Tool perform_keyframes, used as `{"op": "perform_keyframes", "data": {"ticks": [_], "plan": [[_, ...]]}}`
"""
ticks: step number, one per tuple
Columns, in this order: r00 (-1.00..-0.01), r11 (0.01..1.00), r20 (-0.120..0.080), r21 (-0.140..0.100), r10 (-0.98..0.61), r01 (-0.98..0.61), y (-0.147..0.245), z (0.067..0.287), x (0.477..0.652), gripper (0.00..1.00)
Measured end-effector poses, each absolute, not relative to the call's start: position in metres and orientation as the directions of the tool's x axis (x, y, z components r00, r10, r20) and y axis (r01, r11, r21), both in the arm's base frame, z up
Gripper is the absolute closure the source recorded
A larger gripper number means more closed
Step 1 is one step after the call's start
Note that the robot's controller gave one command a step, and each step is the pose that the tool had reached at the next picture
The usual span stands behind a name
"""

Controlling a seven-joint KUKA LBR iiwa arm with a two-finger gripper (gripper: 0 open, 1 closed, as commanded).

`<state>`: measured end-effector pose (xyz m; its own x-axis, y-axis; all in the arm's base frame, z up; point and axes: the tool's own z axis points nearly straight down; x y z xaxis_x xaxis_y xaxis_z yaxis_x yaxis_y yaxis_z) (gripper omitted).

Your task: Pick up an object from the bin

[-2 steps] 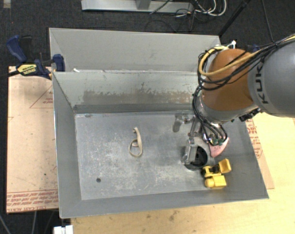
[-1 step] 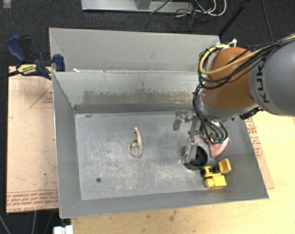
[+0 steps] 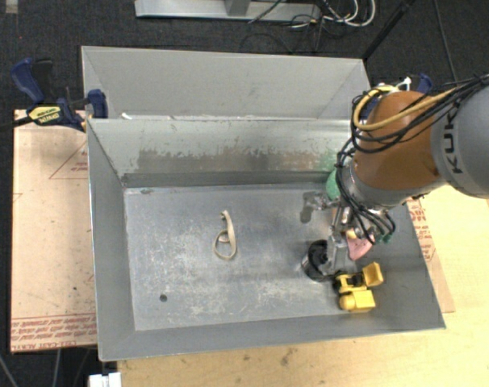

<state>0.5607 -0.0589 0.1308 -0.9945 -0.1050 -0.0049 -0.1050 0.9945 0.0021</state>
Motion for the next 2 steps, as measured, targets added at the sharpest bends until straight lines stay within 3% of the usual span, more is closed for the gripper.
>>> {"op": "perform_keyframes", "data": {"ticks": [1, 2], "plan": [[-0.997, 0.997, 0.0, 0.0, -0.079, -0.079, -0.108, 0.105, 0.563, 0.0], [-1.0, 1.0, -0.002, 0.005, -0.014, -0.014, -0.145, 0.101, 0.521, 0.0]]}}
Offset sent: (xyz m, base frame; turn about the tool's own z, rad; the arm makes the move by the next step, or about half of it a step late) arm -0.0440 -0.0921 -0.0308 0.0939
